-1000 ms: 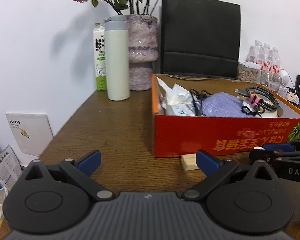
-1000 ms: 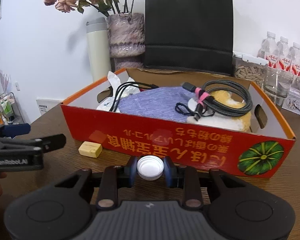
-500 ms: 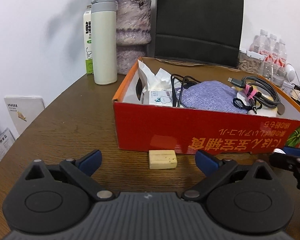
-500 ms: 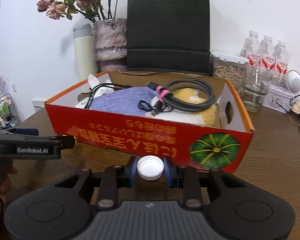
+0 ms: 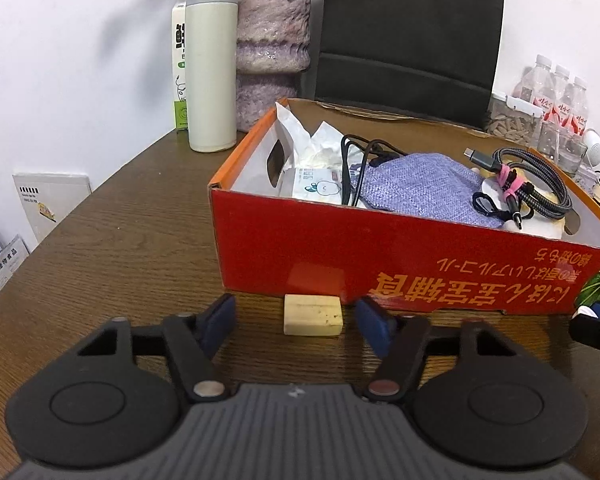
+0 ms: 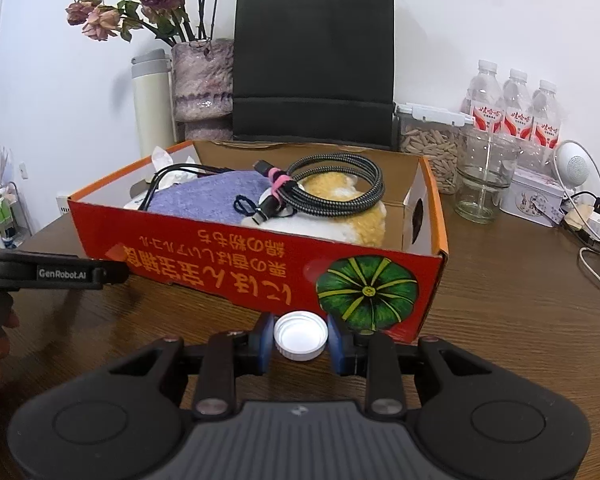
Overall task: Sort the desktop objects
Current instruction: 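Grasp the small yellow block with the left tool while the right tool holds the cap, then carry the block and cap into the box and open both tools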
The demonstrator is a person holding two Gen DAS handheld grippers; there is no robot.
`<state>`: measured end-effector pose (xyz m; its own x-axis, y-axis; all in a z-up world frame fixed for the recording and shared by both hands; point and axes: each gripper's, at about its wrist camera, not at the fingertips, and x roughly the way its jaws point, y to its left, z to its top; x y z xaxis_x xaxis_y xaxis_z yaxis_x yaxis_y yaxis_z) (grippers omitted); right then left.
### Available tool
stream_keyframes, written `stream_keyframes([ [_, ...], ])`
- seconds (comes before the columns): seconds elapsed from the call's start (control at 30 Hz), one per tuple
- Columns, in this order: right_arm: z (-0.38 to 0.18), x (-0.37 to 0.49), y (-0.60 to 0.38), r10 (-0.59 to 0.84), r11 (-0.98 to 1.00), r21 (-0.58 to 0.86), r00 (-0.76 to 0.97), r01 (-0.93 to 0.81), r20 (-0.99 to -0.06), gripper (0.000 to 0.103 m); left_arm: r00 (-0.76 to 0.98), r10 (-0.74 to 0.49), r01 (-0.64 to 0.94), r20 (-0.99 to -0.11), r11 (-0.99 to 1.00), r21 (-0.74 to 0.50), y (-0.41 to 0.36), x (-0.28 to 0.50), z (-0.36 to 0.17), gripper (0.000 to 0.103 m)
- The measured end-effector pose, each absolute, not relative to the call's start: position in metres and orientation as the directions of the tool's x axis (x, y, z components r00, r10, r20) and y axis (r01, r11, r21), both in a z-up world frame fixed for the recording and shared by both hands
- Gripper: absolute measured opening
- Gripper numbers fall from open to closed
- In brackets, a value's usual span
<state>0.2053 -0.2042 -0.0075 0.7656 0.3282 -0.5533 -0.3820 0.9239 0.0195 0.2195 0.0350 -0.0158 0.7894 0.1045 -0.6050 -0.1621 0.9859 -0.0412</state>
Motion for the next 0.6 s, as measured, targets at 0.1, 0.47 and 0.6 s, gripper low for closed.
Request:
stream_keyframes([
  [0.1,-0.0078,0.2046,-0.2027,0.328,0.923,0.013,0.766,-0.385,-0.553,0.027,0.792,0.11,-0.158,-0.601,0.987,-0.028,0.0339,0.2184,-0.0151,0.031],
  [0.47,-0.0109,0.2024,-0.1966,0.309,0.923,-0.026,0.78,-0.384,-0.544,0.027,0.797,0.098,-0.154,-0.596,0.987,-0.043,0.0359,0.2175,-0.0143,0.031],
  [0.6,-0.0089,0.1985,-0.1956,0.3,0.925,-0.041,0.795,-0.377,-0.526,0.027,0.801,0.101,-0.165,-0.59,0.985,-0.055,0.0383,0.2159,-0.0135,0.031],
])
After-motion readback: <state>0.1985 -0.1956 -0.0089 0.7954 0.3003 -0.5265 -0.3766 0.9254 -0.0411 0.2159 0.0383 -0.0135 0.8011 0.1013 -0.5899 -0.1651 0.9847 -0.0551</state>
